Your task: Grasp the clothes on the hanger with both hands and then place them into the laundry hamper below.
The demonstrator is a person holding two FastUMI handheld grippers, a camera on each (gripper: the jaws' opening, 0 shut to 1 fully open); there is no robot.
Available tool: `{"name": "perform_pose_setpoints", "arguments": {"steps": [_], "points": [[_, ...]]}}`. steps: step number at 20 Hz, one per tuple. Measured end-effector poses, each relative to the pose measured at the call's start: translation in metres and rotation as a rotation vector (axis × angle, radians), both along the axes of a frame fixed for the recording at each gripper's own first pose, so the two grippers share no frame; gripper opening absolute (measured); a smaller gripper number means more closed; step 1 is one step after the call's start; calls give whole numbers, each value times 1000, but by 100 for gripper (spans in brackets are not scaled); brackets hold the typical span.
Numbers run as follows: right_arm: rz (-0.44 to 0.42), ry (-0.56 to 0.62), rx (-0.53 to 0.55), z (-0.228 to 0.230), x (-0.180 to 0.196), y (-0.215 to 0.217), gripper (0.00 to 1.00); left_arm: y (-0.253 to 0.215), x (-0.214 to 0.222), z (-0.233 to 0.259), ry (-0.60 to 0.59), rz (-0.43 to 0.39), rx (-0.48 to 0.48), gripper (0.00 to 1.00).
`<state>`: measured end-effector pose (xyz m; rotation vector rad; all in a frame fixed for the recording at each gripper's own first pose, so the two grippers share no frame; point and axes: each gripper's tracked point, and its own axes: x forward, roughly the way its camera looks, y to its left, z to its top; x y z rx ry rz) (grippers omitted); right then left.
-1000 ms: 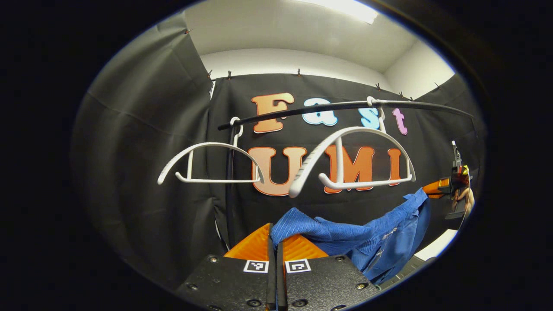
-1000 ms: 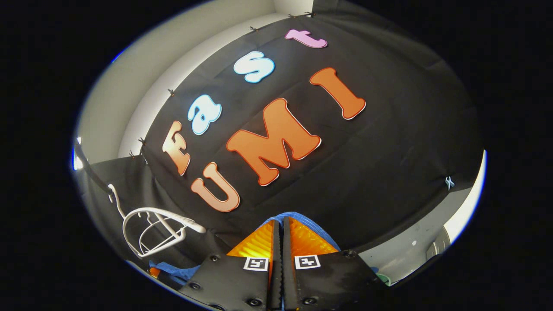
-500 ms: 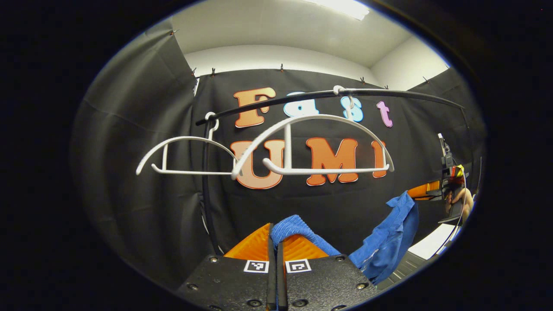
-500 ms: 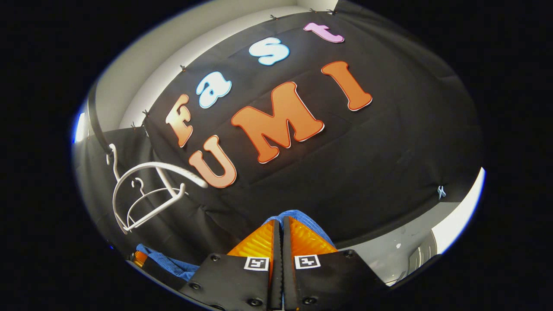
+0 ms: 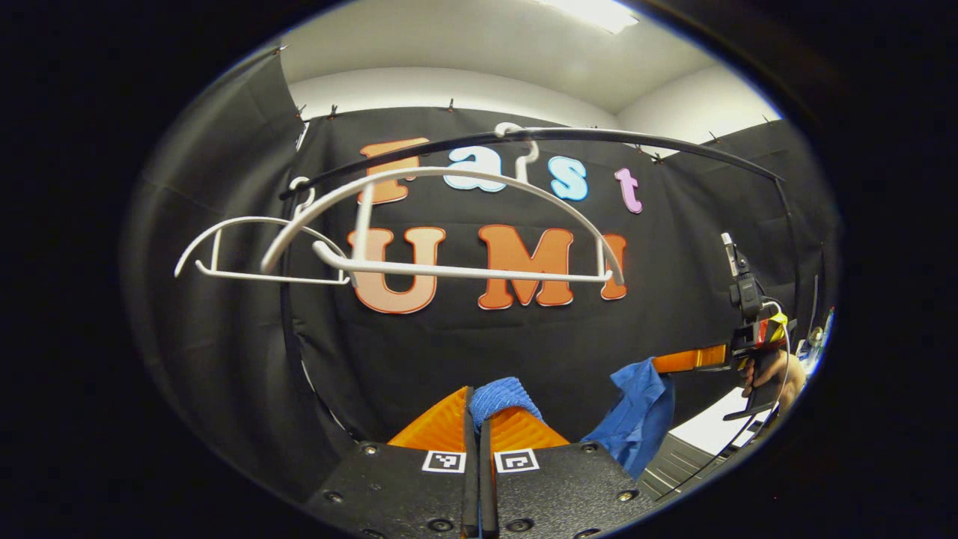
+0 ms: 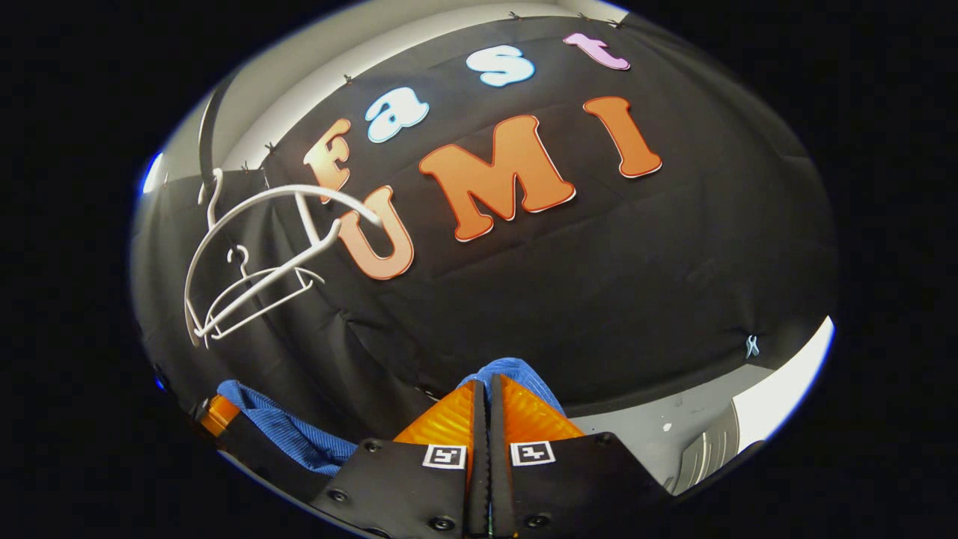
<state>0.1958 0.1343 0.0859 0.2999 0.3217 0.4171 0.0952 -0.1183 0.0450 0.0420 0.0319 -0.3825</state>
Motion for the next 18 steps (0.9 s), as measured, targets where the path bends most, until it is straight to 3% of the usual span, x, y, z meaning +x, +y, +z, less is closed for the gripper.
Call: {"name": "perform_pose_setpoints", "arguments": {"steps": [7, 18], "points": [[-2, -5, -143, -56, -22, -5, 9, -50, -5, -58, 83, -66, 41, 0], [-38, 70, -249, -159, -39, -13, 9, -70, -4, -166, 268, -51, 46, 1]]}}
